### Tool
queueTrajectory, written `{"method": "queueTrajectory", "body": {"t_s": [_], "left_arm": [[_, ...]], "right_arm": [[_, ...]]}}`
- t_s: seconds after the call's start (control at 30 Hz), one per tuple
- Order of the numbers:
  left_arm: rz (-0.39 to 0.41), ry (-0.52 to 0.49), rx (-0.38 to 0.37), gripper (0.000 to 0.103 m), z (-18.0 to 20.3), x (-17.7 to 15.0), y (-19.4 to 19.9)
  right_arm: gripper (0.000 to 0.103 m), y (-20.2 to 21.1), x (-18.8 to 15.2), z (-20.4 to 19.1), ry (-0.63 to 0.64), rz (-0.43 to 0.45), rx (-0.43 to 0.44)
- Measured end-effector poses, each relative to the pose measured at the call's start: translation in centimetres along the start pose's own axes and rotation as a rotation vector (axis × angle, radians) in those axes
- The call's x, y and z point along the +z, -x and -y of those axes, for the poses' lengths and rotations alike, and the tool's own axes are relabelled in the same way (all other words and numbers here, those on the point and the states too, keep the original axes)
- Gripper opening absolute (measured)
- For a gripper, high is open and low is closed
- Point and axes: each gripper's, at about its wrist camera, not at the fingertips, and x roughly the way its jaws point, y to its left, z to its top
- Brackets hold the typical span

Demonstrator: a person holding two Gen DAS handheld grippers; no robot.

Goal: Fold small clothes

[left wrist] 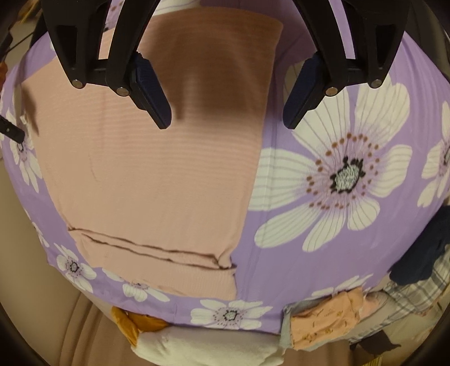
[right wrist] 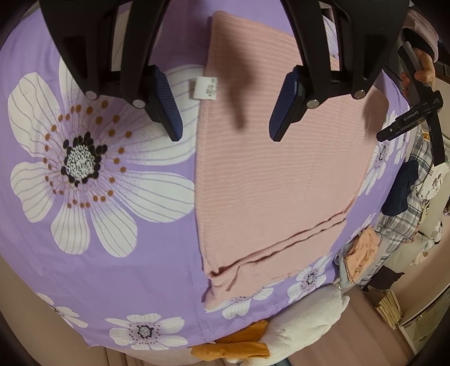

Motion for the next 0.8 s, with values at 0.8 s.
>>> {"method": "queueTrajectory", "body": {"t_s": [0.8], "left_arm": [[-0.084,0.096,-0.531,0.079,-3.4,-2.3,-0.7]], "right_arm": [[0.065,-0.7,-3.7,1.3,-0.065,-0.118,0.271]]}}
